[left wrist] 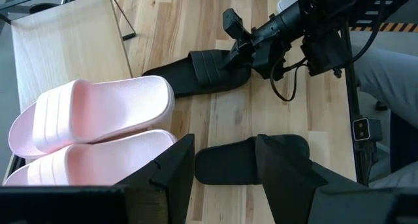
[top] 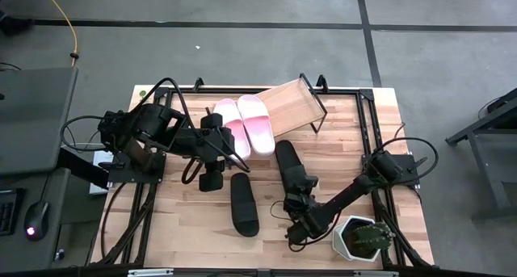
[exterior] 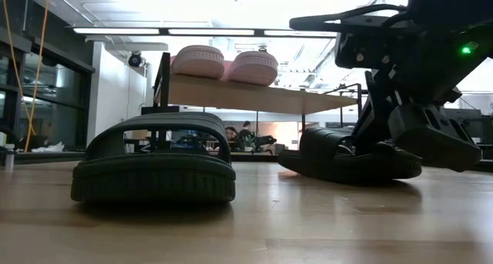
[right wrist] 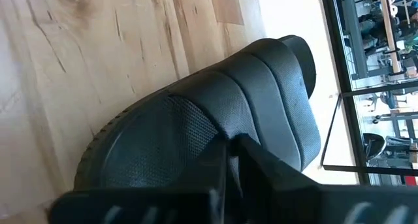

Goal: Pick and place slides into the shelf
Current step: Put the right black slide on the shelf

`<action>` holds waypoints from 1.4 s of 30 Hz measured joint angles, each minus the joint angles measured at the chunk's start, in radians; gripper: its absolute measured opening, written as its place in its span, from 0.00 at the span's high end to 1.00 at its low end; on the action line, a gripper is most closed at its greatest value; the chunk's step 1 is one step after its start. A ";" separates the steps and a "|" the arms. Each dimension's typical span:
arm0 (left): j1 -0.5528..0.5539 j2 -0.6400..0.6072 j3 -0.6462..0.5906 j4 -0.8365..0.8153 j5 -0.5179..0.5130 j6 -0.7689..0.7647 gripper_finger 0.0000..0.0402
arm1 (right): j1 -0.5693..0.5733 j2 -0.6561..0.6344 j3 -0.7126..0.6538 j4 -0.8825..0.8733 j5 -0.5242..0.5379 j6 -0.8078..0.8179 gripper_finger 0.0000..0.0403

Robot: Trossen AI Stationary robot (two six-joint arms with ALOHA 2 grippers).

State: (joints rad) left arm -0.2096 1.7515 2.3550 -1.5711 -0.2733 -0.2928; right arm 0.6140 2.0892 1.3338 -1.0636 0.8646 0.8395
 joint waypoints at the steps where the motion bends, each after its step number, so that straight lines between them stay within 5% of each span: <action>1: 0.000 0.000 0.000 0.000 0.000 0.000 0.62 | 0.000 0.000 0.000 0.002 0.000 -0.006 0.98; 16: 0.000 0.000 0.000 0.000 0.001 0.008 0.62 | 0.003 0.000 0.028 -0.033 -0.010 -0.005 1.00; 42: 0.000 0.000 0.000 0.000 0.001 0.019 0.62 | 0.140 -0.001 0.381 -0.459 0.001 0.132 1.00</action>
State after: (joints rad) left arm -0.2096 1.7515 2.3547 -1.5711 -0.2726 -0.2737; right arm 0.7540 2.0884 1.7153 -1.5225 0.8657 0.9710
